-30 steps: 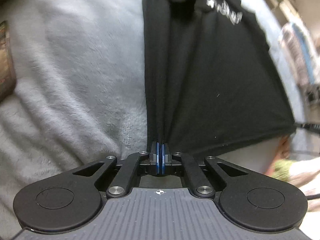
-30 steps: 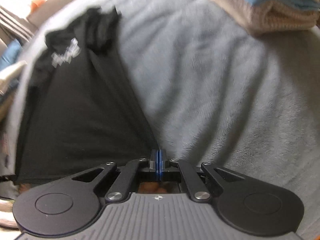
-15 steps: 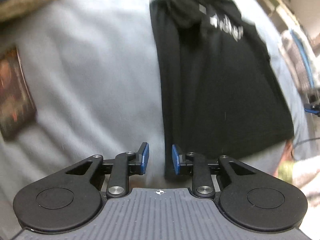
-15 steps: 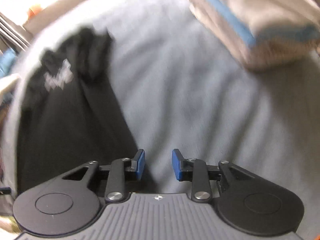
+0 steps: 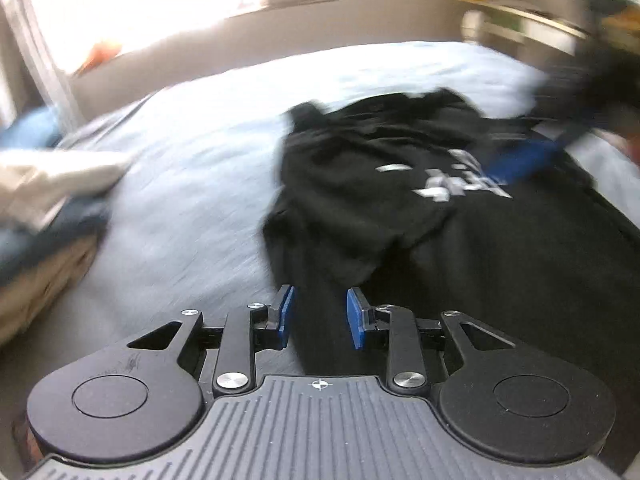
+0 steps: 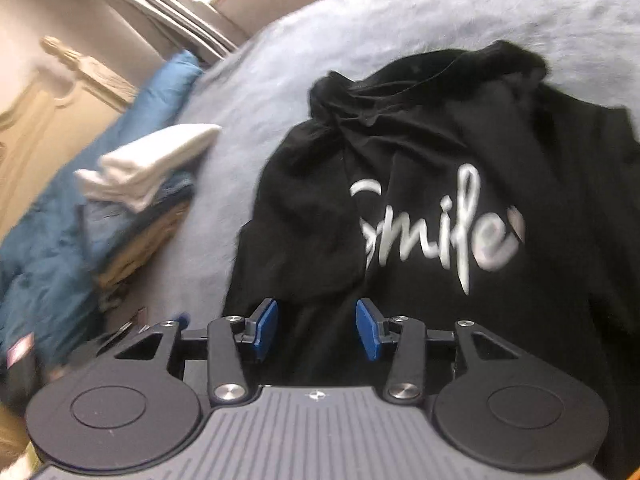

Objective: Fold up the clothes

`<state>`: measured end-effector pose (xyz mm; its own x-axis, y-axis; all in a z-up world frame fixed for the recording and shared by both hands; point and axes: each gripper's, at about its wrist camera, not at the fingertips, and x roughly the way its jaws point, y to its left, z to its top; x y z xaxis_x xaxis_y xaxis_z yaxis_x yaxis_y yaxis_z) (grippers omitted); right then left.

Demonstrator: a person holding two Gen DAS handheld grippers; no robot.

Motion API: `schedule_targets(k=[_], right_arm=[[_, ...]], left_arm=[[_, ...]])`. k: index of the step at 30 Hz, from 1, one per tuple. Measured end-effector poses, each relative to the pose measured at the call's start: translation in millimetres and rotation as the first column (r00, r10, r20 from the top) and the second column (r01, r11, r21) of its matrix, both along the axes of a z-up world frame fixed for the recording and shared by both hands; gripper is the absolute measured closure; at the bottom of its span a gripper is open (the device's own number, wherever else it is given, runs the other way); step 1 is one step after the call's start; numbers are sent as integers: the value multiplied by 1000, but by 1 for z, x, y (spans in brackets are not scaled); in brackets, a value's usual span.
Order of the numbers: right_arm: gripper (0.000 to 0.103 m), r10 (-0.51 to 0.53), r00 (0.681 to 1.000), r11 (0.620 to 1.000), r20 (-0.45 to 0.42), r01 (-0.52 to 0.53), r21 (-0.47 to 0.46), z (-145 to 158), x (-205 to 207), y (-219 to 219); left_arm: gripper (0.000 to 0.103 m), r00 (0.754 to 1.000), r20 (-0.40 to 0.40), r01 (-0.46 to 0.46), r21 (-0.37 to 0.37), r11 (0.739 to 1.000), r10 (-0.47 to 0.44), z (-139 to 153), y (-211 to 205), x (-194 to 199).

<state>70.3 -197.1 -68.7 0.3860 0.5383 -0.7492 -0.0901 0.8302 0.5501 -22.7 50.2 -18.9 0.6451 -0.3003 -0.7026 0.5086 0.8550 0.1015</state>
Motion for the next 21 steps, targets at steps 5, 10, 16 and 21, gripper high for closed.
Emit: schedule_targets(k=[5,10,16,21], right_arm=[[56,57,998,995,24,-55,-78,-24,40,29],[66,128,991,971,42,-117,-211,-46,67,57],[102,157,985,972,77,-140,-189,-32,80,58],[102,175,972,983,158,-163,-83,11,118,81]], left_arm=[[64,991,77,98,95,991,-106,-21,-29,-3],[75,997,75,23,118,993,-32,-46,-34,23],[99,994,8,-106,-121,987,108,-30,4,41],[100,939,-92,-338,-417,844,330,0,77,60]])
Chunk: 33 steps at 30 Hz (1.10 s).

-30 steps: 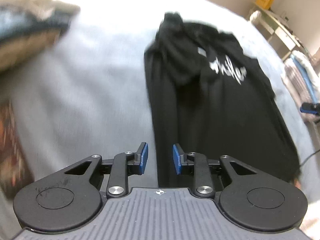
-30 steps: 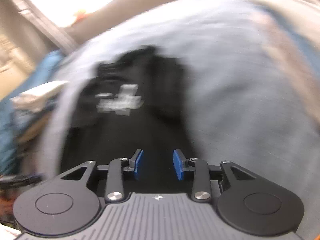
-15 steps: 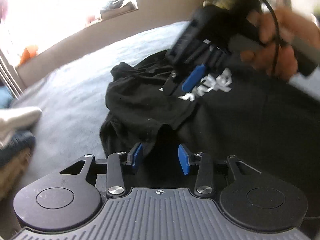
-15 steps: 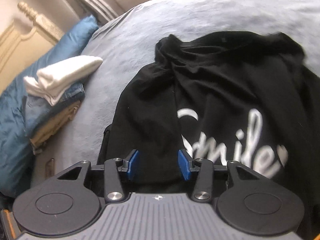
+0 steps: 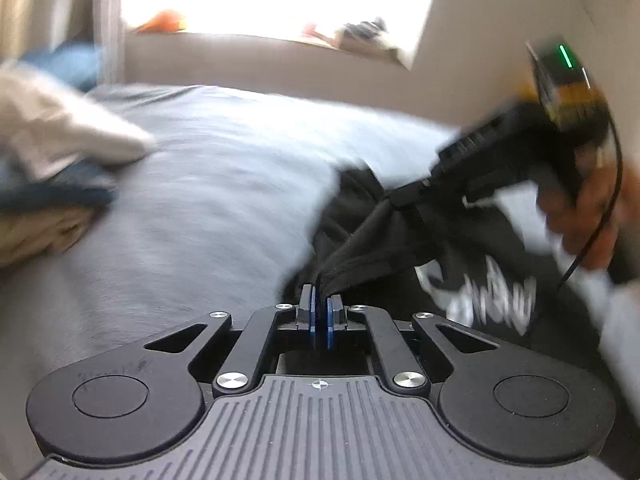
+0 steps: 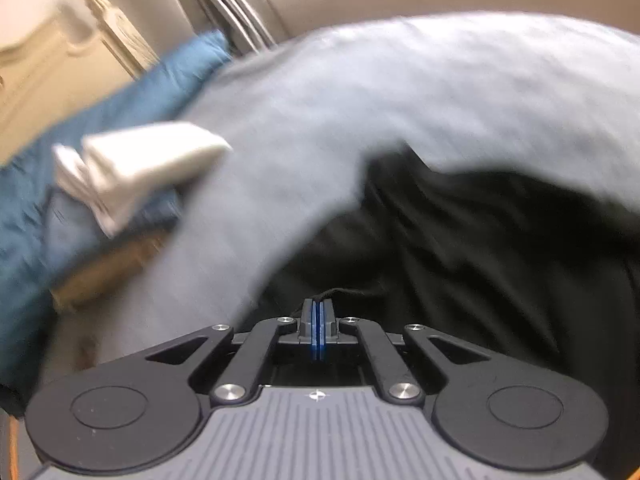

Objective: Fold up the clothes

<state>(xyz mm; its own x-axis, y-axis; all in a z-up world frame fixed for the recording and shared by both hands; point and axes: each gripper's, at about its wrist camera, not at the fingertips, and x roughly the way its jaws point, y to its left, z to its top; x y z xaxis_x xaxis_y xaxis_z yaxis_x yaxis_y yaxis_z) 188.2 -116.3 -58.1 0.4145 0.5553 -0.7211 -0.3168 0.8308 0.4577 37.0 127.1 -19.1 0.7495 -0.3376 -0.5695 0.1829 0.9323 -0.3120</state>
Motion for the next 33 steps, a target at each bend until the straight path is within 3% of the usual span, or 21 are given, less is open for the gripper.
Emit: schedule_targets(k=[3,6,13,17,20,23,25,29,33], right_arm=[[102,53,998,998,43,-55,45,22,36,40],[102,116,991,990,62,-120,68,29,70,92],[102,234,970,970,71,-238,44,-5,111,199],[99,233,972,972,-26,-234,-18,-46,123,223],[93,174,984,983,-40,-171,71,-43,136,189],[64,52,999,982,12,-54,183,-14,149,117],[62,-35,999,971,41,24,238,4,156,66],[62,-200,976,960,90,177,218,35,147,-50],[59,-308,950,944,43,300,138,34,120,-155]], left_arm=[[100,987,-18,-160,-147,976,159,9,43,14],[100,958,-48,-286,-196,938,283,7,73,26],[101,894,-159,-440,-126,889,420,-21,101,46],[99,853,-283,-484,-117,867,438,-46,111,51],[95,846,-299,-496,-136,857,442,-52,115,45],[88,833,-266,-524,-97,846,485,-44,115,39],[86,825,-233,-544,-77,836,515,-35,114,35],[84,830,-149,-548,-39,835,538,-16,101,31],[84,880,-91,-466,14,884,466,-1,69,43]])
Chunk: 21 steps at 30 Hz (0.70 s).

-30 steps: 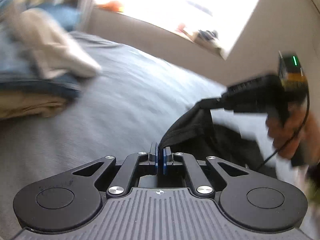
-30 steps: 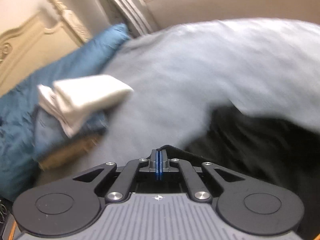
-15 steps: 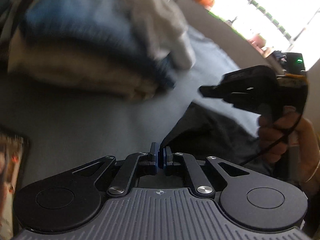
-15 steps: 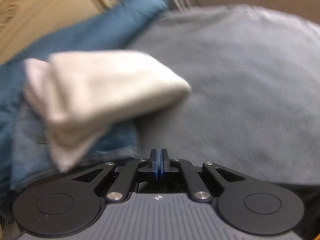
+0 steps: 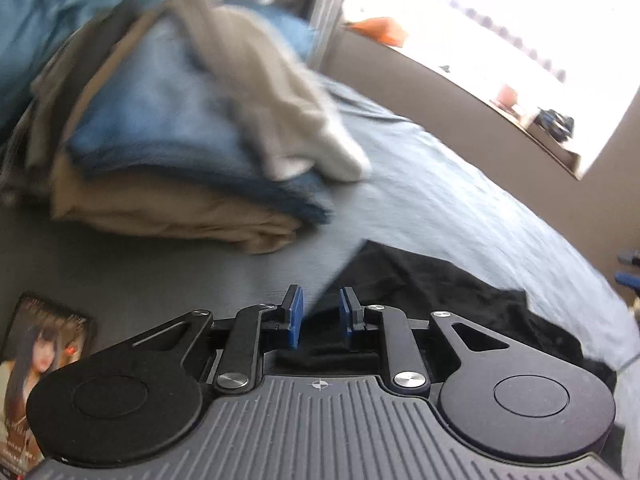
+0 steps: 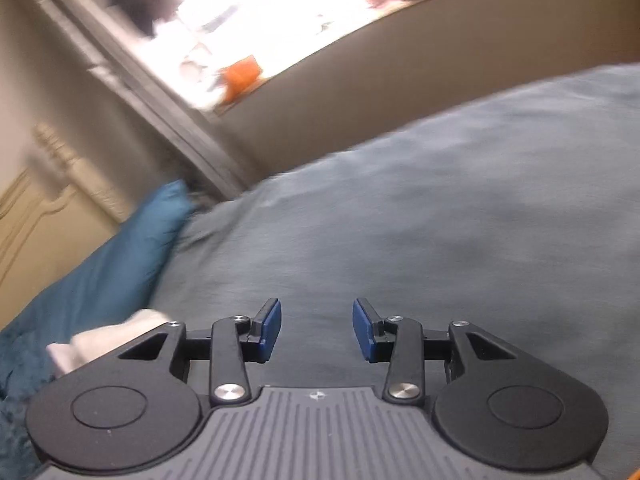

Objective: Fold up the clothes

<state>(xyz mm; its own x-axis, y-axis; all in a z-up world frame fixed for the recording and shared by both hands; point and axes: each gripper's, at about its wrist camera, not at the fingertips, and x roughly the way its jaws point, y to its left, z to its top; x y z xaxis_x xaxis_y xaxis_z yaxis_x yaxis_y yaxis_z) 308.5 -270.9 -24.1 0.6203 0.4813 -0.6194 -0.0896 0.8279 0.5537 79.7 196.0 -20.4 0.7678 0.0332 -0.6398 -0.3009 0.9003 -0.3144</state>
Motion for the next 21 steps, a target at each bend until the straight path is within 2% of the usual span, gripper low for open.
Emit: schedule_targets(k=[3,5,7,10,13,15,16,18,20,21], right_arm=[[59,-36,996,995,-79,28,-99,-22,-19,-46],[59,-41,992,985,-117,20,-174,-41,-28,-60],[59,-42,988,974,-147,7,-226,-57,-34,-69],[59,4,988,975,-152,-37,-217,-71,-27,-57],[55,96,981,964,-171,-135,-231,-76,-9,-28],[54,169,962,934,-215,-226,-278,-84,0,-6],[55,201,951,905,-235,-272,-328,-88,2,5],[64,228,946,837,-233,-312,-450,-92,4,25],[71,160,969,809,-187,-237,-537,-91,11,28],[71,115,981,798,-157,-185,-574,-90,16,28]], left_arm=[[83,994,-14,109,24,994,-109,6,-33,16],[82,980,-31,196,20,980,-196,5,-57,35],[81,965,-47,261,48,964,-258,-1,-83,56],[81,937,-78,348,127,929,-340,-15,-122,87],[81,916,-117,401,184,898,-385,-33,-154,113],[81,906,-151,420,210,883,-395,-47,-170,127],[81,905,-167,422,228,877,-392,-53,-177,132],[81,905,-190,422,266,867,-382,-63,-187,141],[81,912,-190,406,305,861,-363,-66,-195,141],[81,915,-188,400,320,859,-356,-67,-197,141]])
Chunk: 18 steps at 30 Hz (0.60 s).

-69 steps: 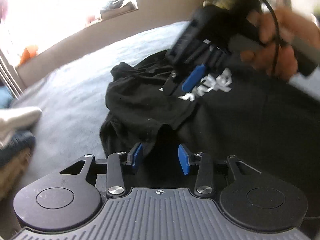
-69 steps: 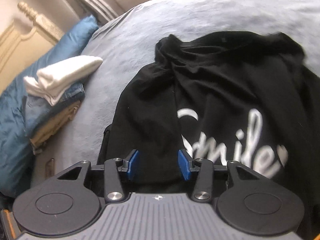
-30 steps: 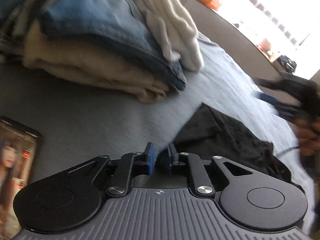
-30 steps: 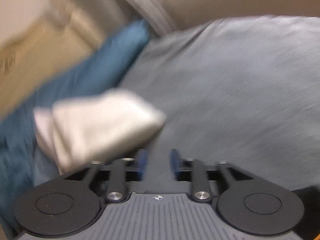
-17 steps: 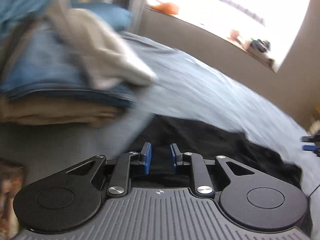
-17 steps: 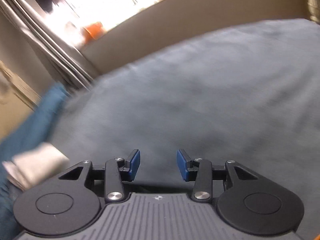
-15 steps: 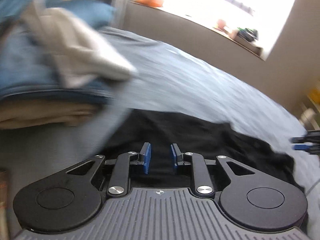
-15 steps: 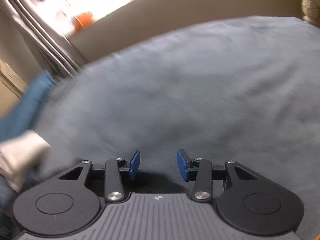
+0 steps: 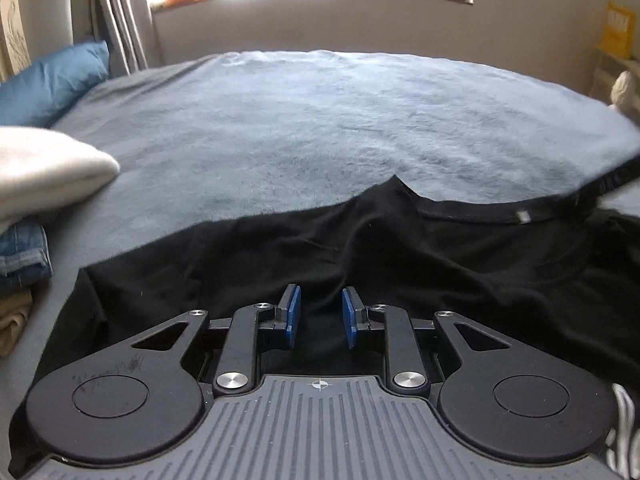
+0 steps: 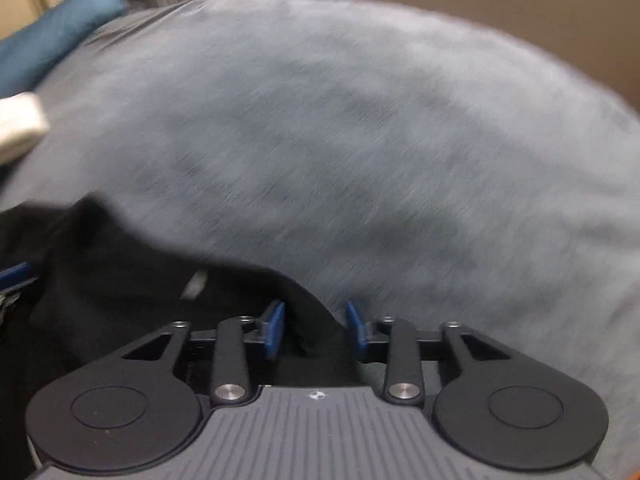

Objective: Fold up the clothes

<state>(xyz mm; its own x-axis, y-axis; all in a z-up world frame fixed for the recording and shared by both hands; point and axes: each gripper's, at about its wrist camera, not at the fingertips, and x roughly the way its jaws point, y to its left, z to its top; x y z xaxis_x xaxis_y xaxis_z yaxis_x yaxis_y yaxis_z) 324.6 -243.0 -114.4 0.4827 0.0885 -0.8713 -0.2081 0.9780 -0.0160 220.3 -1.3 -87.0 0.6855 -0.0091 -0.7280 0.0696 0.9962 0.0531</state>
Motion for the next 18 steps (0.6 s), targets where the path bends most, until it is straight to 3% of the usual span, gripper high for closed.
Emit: schedule_targets(k=[2,5,7,11,15,18], right_arm=[[70,-147,986,989,73,147,-3,3,11,-19],[70,-290,956,923,43,268,275,12,11,-74],[69,-282,959,883,-9,263,388,16,-6,-99],[65,-209,977,894,-45,210,396,22,-56,-127],[46,-185,979,905,-85,203,373,21,-107,-151],[40,-180,979,920,-99,203,334,14,-140,-160]], left_arm=[[81,1000,6,-13,6,1000,13,-1,-1,1],[79,1000,18,-13,1,1000,13,0,0,0],[77,1000,30,-10,-4,1000,11,-2,2,-2],[76,999,46,-17,-22,1000,18,-3,6,-2],[74,997,70,-36,-35,999,39,-8,7,-1],[74,994,94,-48,-24,999,50,-11,4,-3]])
